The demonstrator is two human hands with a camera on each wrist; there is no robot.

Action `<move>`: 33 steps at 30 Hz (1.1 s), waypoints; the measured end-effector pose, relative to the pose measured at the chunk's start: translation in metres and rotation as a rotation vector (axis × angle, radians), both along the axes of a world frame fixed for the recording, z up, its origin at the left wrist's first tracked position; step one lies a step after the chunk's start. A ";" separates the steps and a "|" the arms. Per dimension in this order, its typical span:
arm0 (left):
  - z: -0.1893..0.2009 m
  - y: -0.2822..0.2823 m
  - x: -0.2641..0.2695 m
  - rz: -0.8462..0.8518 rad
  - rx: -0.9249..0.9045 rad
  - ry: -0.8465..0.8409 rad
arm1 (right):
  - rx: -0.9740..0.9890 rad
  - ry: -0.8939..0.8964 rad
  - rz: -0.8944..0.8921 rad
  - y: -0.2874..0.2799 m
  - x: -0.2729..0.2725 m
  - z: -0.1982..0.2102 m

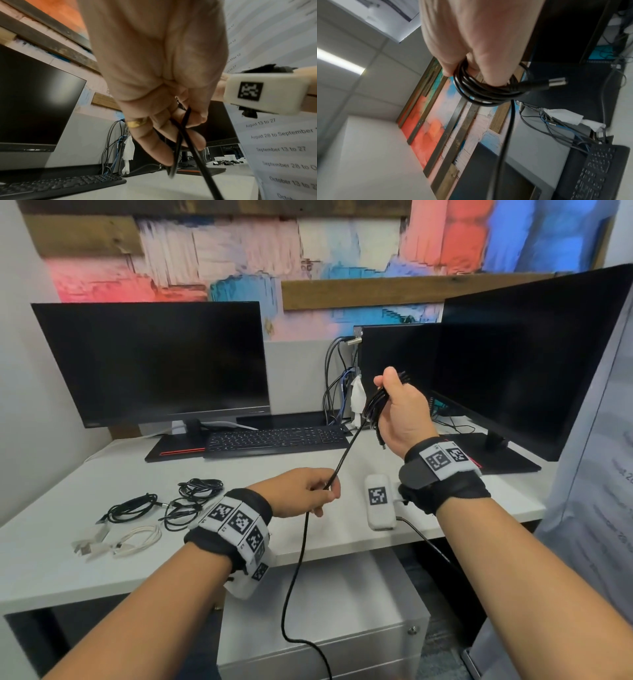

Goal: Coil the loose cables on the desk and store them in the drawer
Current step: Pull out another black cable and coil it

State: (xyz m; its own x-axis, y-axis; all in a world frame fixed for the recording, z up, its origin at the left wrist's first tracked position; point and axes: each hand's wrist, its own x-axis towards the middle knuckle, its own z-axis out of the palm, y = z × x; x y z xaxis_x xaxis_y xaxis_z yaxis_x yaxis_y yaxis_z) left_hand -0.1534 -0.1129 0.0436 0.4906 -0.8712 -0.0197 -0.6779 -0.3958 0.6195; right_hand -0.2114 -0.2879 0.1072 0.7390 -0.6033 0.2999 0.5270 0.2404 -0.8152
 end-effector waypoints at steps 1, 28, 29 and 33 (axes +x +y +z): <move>0.002 0.001 0.000 -0.004 -0.011 0.003 | -0.077 0.035 -0.047 0.001 0.001 0.000; 0.033 0.040 0.021 0.398 -0.405 -0.191 | -0.728 0.406 0.382 0.027 -0.010 -0.012; 0.034 0.041 0.020 0.412 -0.407 -0.209 | -0.664 0.378 0.417 0.029 -0.011 -0.011; 0.038 0.047 0.016 0.440 -0.421 -0.261 | -0.513 0.342 0.473 0.037 -0.011 -0.010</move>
